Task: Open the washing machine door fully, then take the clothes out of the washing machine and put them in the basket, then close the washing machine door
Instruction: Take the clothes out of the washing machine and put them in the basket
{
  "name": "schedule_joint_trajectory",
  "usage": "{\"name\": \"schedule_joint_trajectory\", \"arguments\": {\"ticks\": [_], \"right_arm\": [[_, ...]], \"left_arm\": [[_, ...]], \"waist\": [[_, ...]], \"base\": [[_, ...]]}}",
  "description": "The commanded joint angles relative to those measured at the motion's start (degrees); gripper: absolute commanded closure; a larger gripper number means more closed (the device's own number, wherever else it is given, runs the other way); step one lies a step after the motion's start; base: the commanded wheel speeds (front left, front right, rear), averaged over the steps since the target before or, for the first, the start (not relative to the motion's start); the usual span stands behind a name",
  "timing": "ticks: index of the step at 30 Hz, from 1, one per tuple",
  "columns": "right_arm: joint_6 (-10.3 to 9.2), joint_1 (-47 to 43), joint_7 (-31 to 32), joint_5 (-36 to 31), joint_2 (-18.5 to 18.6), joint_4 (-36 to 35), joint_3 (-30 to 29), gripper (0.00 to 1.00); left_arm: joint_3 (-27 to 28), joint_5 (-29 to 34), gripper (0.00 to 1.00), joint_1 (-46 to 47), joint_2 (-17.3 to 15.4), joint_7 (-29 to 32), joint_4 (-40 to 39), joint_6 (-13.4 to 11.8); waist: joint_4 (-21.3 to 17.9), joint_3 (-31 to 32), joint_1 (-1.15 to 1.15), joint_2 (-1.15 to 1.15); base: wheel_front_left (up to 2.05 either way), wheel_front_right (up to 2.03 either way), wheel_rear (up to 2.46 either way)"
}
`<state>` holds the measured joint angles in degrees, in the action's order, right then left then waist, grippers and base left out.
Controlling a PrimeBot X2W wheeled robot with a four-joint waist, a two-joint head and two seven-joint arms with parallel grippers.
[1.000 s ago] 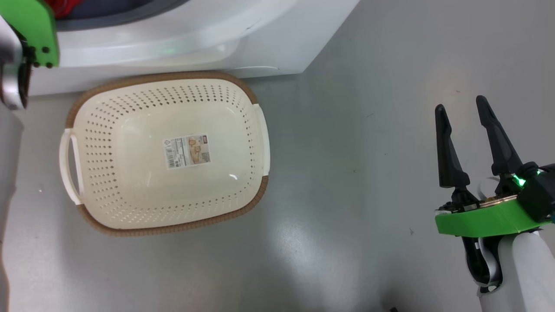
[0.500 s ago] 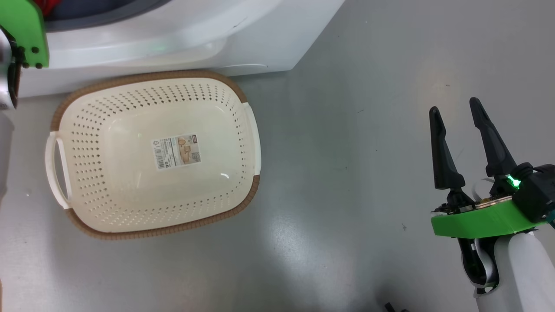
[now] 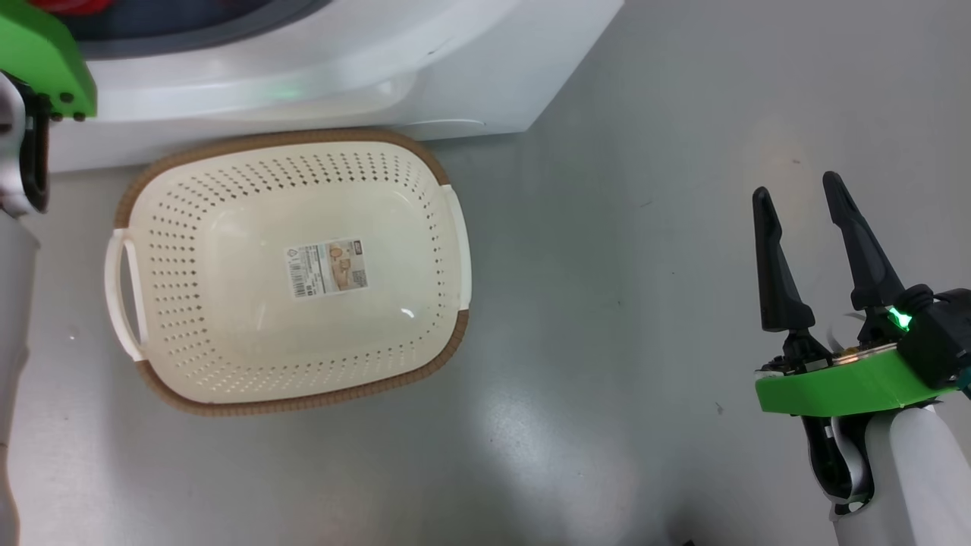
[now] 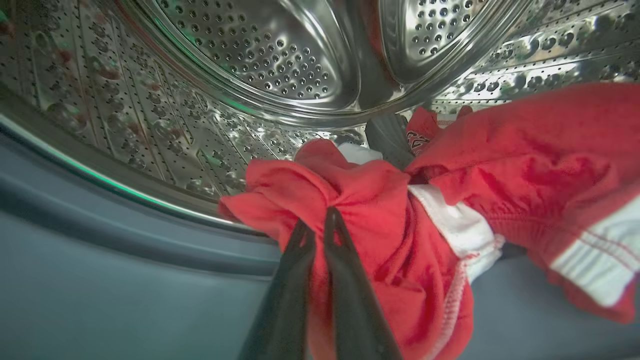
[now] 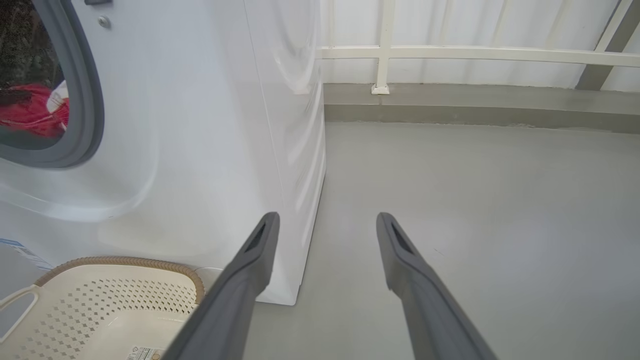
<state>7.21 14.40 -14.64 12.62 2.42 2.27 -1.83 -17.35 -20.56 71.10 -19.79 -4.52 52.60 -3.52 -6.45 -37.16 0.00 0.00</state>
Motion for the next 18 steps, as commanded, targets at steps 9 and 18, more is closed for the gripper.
{"name": "schedule_joint_trajectory", "arguments": {"ticks": [9, 18], "right_arm": [[0.28, -0.50, -0.36, -0.79, 0.45, -1.03, 0.26, 0.00], [0.28, -1.90, -0.36, -1.36, 0.45, -0.69, -0.03, 0.00]], "left_arm": [[3.23, -1.96, 1.00, -4.56, -1.98, -9.98, -6.54, 1.95], [8.14, -0.34, 1.00, -15.63, -1.91, -10.46, -23.53, 2.19]], "waist": [[1.92, 2.28, 0.00, 0.00], [3.12, 6.49, 0.00, 0.00]], "base": [[0.00, 0.00, 0.00], [0.00, 0.00, 0.00]]}}
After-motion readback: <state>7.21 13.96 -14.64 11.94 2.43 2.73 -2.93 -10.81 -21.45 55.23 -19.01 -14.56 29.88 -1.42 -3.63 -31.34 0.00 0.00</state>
